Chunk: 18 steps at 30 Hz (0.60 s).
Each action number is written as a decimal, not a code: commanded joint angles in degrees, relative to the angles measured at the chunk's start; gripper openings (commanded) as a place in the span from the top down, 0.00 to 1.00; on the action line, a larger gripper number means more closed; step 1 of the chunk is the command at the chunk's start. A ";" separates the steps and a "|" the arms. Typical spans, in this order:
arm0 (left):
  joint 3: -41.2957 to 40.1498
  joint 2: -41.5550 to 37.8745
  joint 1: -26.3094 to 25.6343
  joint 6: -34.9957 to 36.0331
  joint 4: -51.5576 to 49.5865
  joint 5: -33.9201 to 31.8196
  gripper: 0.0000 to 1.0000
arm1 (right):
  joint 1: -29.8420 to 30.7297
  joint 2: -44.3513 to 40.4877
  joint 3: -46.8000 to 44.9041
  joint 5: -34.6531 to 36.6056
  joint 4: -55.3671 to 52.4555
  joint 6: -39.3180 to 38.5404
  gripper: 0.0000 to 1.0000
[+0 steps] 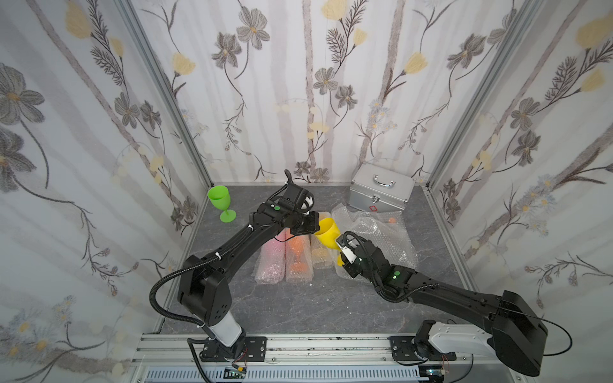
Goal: Unpack wine glasses from bubble wrap
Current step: Pick up the wine glass from the bubble wrap, then place the wine glass at the center of the board.
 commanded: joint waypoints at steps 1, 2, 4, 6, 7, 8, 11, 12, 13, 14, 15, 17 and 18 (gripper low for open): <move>-1.71 -2.37 1.65 -0.69 1.26 0.03 1.00 | -0.05 -2.17 0.98 -4.53 1.90 0.33 0.58; -1.94 -3.04 2.27 -0.74 1.20 -0.13 1.00 | -0.18 -3.21 1.22 -5.43 1.82 0.75 0.56; -1.94 -4.43 3.45 -0.71 0.54 -0.85 1.00 | -0.77 -5.22 1.67 -7.85 2.01 1.89 0.52; -1.78 -6.30 5.21 -0.52 -0.37 -2.09 1.00 | -2.31 -7.42 2.19 -10.99 1.90 3.41 0.52; -1.76 -7.25 6.05 -0.51 -0.63 -2.46 1.00 | -3.09 -8.32 2.33 -12.01 1.90 4.09 0.52; -1.69 -8.46 7.20 -0.51 -1.00 -3.18 1.00 | -3.94 -9.29 2.42 -12.99 1.95 4.78 0.51; -1.68 -12.08 10.95 -0.35 -2.44 -5.67 1.00 | -6.19 -11.40 2.14 -14.78 2.07 6.24 0.51; -1.59 -13.36 12.27 -0.26 -3.14 -7.01 1.00 | -6.20 -11.86 1.93 -14.98 2.16 6.65 0.51; -1.45 -14.31 13.46 -0.06 -4.06 -8.83 1.00 | -8.17 -12.13 1.82 -15.19 2.25 6.86 0.51; -1.20 -15.31 14.79 0.29 -5.34 -11.13 1.00 | -8.51 -12.29 1.67 -15.34 2.25 7.10 0.51; -1.08 -16.12 16.21 0.51 -6.43 -13.40 1.00 | -8.81 -12.34 1.48 -15.30 2.34 7.42 0.52; -1.15 -17.28 19.16 0.94 -8.27 -17.42 1.00 | -9.23 -12.17 1.26 -14.89 2.52 7.97 0.52; -1.20 -17.60 20.77 1.02 -9.18 -19.25 1.00 | -9.44 -11.97 1.20 -14.09 2.70 8.40 0.52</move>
